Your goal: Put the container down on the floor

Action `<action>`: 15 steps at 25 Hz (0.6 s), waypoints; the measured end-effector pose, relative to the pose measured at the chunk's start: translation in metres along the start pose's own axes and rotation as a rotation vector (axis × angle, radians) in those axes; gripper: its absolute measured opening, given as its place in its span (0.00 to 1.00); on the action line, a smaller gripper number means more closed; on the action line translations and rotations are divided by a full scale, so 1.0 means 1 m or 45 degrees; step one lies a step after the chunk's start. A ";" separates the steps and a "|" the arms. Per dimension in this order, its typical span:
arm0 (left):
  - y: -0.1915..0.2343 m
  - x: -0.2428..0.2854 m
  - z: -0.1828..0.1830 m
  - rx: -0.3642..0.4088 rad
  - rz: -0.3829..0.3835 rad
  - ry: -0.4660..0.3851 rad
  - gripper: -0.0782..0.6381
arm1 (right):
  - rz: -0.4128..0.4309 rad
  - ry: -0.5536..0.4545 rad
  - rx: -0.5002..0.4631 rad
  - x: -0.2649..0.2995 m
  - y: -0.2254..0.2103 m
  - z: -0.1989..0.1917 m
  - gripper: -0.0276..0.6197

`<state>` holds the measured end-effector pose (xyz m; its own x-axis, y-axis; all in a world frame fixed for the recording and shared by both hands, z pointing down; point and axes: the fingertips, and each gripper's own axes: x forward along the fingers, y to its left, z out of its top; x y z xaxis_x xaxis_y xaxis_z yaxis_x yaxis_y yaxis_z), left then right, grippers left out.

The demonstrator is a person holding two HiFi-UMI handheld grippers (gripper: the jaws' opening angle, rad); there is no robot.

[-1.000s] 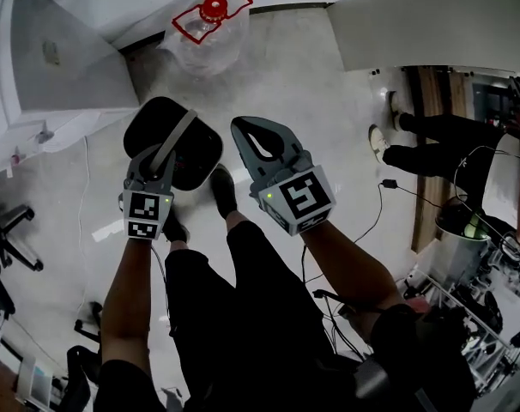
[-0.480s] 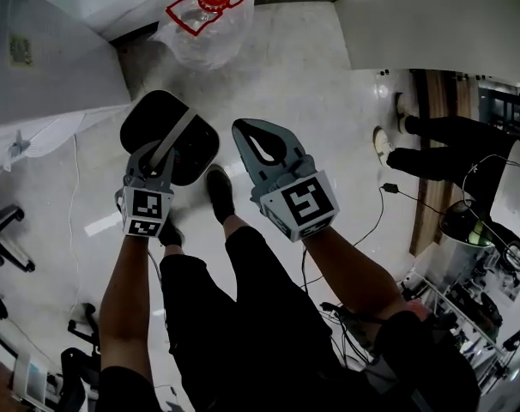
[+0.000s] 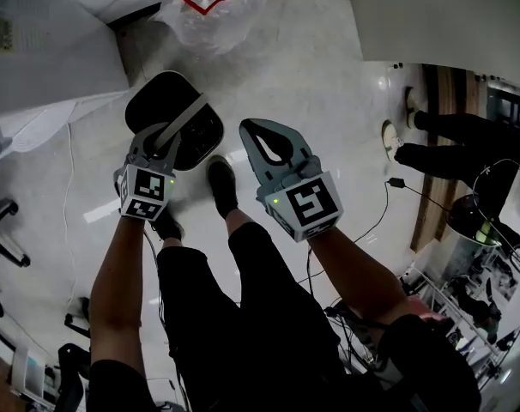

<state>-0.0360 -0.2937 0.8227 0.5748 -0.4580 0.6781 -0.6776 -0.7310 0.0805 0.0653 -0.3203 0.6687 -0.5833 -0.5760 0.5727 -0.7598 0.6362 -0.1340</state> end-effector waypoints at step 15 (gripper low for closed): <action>0.009 0.037 -0.064 -0.060 -0.022 0.107 0.21 | -0.025 0.019 0.072 0.026 -0.006 -0.038 0.05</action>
<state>-0.0504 -0.2851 0.8953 0.5476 -0.4002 0.7348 -0.6898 -0.7130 0.1258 0.0655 -0.3199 0.7150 -0.5639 -0.5805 0.5874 -0.7865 0.5944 -0.1676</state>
